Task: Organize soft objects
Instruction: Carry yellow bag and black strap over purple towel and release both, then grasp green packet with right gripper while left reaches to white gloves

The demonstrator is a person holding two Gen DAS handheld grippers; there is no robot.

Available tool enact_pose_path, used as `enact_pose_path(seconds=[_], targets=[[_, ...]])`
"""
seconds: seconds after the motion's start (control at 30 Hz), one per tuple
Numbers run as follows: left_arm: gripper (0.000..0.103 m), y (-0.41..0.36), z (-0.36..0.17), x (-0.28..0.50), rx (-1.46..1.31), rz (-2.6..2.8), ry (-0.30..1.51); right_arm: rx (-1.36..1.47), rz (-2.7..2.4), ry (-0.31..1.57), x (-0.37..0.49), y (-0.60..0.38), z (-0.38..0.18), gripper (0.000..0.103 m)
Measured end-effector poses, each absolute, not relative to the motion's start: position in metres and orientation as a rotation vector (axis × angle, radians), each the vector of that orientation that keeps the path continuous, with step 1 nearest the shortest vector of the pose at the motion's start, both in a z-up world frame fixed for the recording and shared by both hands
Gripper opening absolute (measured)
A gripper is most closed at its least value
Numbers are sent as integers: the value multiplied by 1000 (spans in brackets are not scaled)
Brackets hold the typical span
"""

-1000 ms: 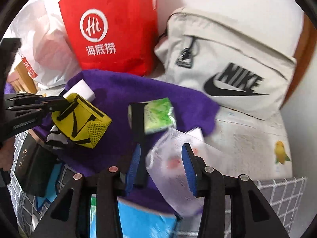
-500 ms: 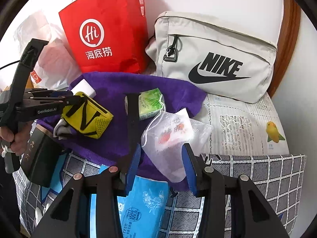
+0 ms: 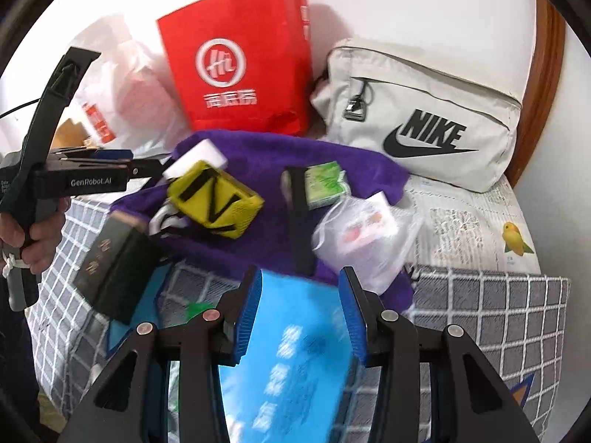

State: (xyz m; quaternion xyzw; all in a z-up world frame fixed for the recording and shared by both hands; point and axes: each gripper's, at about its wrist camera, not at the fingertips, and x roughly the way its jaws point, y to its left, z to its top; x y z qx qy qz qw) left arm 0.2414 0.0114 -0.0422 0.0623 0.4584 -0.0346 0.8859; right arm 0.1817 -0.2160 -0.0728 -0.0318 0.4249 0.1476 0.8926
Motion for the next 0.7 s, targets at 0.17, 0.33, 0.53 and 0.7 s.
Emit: enact_pose_path(seconds=[0.17,0.33,0.53,0.7], targets=[[59,22,-31,196,86,-102,940,-71,362,894,144,-196,-74,43],[59,40,-27,149,41,-101,926,-79,416,923,112,-174,-85,44],[59,64,-38,104,-13,-96,943,-123,445,974,95,-138,-110,52],[59,79,-53,83,-31,-104,969,-172,434,1006,96,-113,-132,52]])
